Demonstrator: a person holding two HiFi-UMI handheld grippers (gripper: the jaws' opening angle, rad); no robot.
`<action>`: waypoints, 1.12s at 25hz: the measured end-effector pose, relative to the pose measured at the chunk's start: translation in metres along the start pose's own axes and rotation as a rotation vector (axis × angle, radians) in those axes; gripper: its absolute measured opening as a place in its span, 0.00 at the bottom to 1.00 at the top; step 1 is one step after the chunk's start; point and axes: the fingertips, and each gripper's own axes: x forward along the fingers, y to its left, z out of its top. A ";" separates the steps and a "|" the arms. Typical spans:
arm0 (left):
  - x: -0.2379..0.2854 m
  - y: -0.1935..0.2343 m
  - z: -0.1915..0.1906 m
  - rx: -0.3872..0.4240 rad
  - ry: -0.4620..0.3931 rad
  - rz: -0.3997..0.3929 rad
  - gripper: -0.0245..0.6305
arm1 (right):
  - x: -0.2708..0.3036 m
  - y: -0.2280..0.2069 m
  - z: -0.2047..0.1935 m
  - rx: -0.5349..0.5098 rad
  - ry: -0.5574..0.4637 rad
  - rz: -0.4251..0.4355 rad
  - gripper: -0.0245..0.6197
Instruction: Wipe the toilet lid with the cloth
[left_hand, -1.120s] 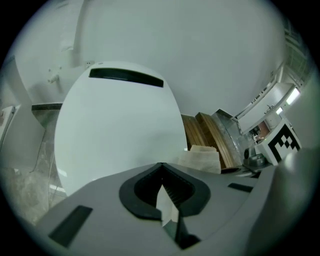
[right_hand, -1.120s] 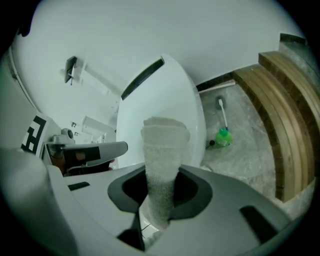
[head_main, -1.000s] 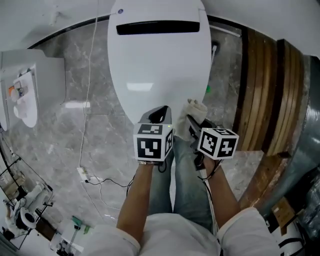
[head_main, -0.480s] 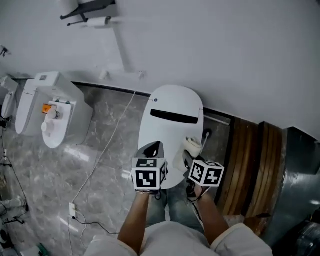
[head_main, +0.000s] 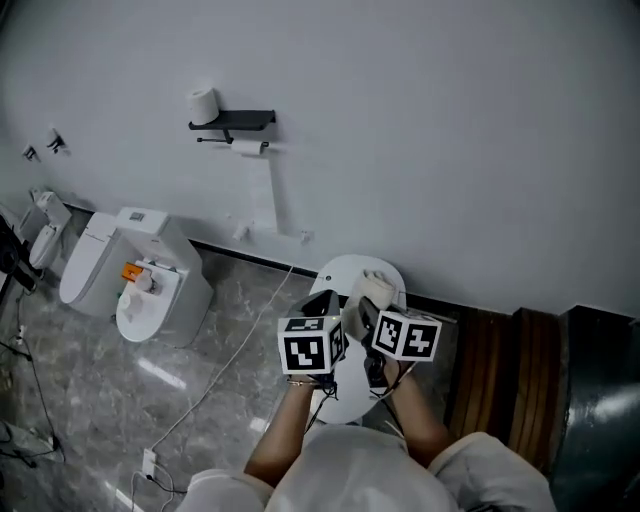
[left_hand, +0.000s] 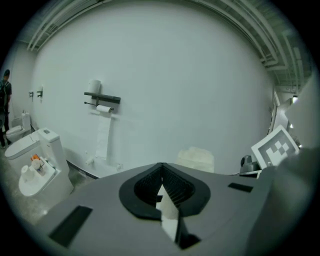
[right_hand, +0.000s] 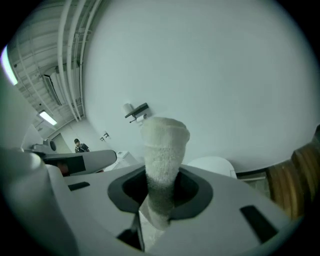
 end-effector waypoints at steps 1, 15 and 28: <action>0.000 -0.003 0.007 -0.001 -0.008 -0.004 0.06 | -0.001 0.004 0.009 -0.015 -0.012 0.003 0.17; 0.005 -0.010 0.012 0.038 -0.004 0.004 0.06 | -0.007 0.006 0.019 -0.087 -0.030 -0.019 0.17; -0.004 -0.002 -0.003 0.020 0.013 0.019 0.06 | -0.019 0.008 0.014 -0.112 -0.035 -0.031 0.17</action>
